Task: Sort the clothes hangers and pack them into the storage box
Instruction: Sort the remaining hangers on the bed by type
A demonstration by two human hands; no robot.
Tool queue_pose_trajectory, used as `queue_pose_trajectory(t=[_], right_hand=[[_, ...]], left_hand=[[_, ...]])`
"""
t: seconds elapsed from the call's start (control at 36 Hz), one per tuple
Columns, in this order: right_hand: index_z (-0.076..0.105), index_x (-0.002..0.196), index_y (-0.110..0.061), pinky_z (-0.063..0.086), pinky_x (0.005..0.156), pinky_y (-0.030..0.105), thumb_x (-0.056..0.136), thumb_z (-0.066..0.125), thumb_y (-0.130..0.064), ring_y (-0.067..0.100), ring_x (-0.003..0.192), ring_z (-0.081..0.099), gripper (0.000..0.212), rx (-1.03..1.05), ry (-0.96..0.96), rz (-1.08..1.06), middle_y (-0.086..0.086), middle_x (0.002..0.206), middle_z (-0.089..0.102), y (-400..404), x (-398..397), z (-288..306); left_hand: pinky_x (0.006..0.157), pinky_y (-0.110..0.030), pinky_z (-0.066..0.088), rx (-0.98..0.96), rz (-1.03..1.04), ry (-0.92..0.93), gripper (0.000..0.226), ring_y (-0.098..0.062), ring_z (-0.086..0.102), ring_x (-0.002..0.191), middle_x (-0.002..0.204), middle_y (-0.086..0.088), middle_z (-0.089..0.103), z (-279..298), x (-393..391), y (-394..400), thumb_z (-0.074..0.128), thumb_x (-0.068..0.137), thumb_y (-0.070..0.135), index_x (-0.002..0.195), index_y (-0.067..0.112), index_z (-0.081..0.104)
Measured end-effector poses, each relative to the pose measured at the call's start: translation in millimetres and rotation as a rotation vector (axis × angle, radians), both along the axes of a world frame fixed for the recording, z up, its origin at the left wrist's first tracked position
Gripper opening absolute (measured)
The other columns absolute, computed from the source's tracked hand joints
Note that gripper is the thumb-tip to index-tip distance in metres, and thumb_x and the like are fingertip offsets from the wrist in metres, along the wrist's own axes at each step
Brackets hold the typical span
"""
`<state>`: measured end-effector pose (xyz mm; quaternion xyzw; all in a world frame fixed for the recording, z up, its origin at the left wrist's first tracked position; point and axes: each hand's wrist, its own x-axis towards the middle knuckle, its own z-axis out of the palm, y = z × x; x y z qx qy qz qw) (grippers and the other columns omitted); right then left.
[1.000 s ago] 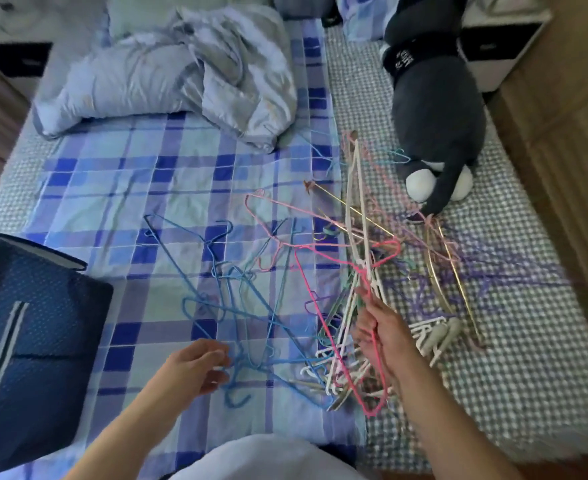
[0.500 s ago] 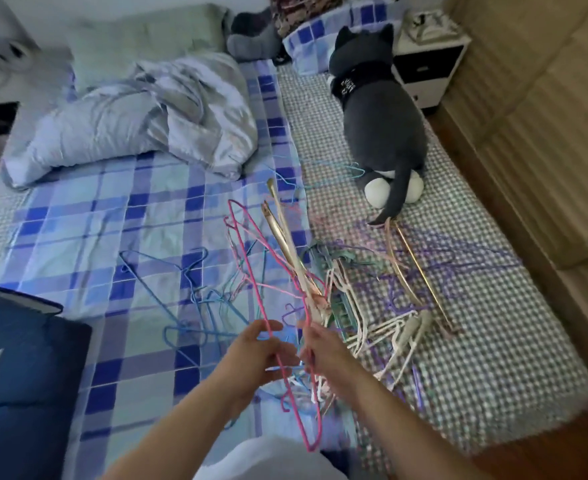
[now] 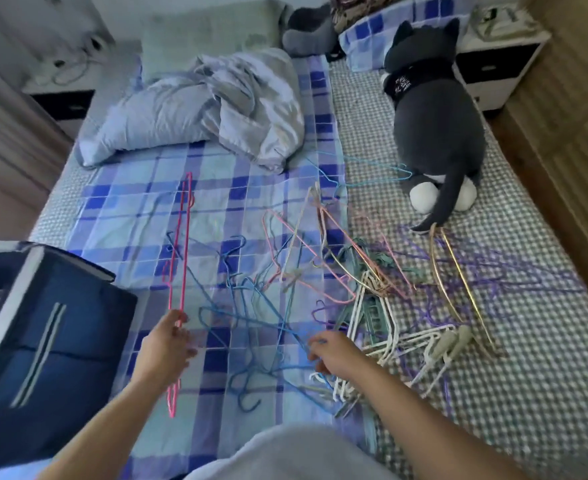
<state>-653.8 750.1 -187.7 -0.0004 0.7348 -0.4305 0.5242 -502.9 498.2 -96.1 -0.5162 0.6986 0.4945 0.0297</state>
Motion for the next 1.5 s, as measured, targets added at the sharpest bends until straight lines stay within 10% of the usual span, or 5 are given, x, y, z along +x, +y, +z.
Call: queue_pose_trajectory(t=[0.33, 0.67, 1.17, 1.36, 1.5], right_hand=[[0.043, 0.145, -0.031, 0.039, 0.114, 0.046, 0.085, 0.077, -0.031, 0.022, 0.129, 0.057, 0.069, -0.645, -0.522, -0.131, 0.001, 0.146, 0.053, -31, 39, 55], [0.065, 0.093, -0.022, 0.058, 0.077, 0.04, 0.096, 0.057, -0.015, 0.015, 0.066, 0.063, 0.01, -0.194, 0.252, 0.065, 0.0, 0.078, 0.067, -72, 32, 53], [0.061, 0.113, -0.004, 0.059, 0.072, 0.039, 0.109, 0.035, -0.034, 0.028, 0.076, 0.073, 0.04, -0.412, -0.527, -0.176, 0.02, 0.1, 0.073, -85, 48, 64], [0.059, 0.133, -0.016, 0.05, 0.099, 0.038, 0.103, 0.052, -0.035, 0.024, 0.114, 0.063, 0.036, -0.458, -0.673, 0.353, 0.001, 0.125, 0.068, -82, 39, 48], [0.048, 0.142, -0.013, 0.042, 0.107, 0.039, 0.094, 0.064, -0.031, 0.028, 0.13, 0.049, 0.054, 0.233, 0.379, 0.542, 0.013, 0.144, 0.049, -83, -50, -46]], left_hand=[[0.053, -0.028, 0.043, 0.302, 0.098, 0.234, 0.039, -0.017, 0.049, 0.049, 0.072, -0.007, 0.059, 57, 59, 3, 0.039, 0.106, -0.003, 0.117, 0.024, 0.066], [0.067, -0.034, 0.047, -0.214, -0.356, -0.382, 0.056, -0.031, 0.068, 0.082, 0.097, -0.009, 0.073, -17, 74, 28, 0.041, 0.097, 0.002, 0.138, 0.035, 0.061], [0.109, -0.042, 0.039, -0.395, -0.204, -0.206, 0.054, -0.031, 0.053, 0.126, 0.137, -0.011, 0.058, -21, 51, 24, 0.053, 0.094, 0.05, 0.136, 0.018, 0.064], [0.07, -0.035, 0.044, -0.068, -0.132, -0.16, 0.024, -0.006, 0.051, 0.061, 0.072, 0.0, 0.066, -32, 71, 54, 0.048, 0.107, 0.025, 0.092, 0.027, 0.067], [0.06, -0.032, 0.039, -0.154, 0.137, -0.332, 0.031, -0.029, 0.06, 0.067, 0.076, -0.011, 0.067, -39, 102, 39, 0.046, 0.106, 0.019, 0.087, 0.019, 0.07]])
